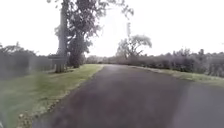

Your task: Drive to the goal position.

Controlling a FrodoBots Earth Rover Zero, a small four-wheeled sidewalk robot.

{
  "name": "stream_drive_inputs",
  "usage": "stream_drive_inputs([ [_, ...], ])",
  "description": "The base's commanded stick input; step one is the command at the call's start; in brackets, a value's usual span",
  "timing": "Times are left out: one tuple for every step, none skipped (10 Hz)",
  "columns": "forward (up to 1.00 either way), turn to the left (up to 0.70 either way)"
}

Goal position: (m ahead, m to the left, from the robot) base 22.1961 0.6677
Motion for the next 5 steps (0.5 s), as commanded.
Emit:
stream_drive_inputs([
  [0.70,-0.35],
  [0.70,-0.17],
  [0.70,0.00],
  [0.70,0.00],
  [0.70,0.00],
])
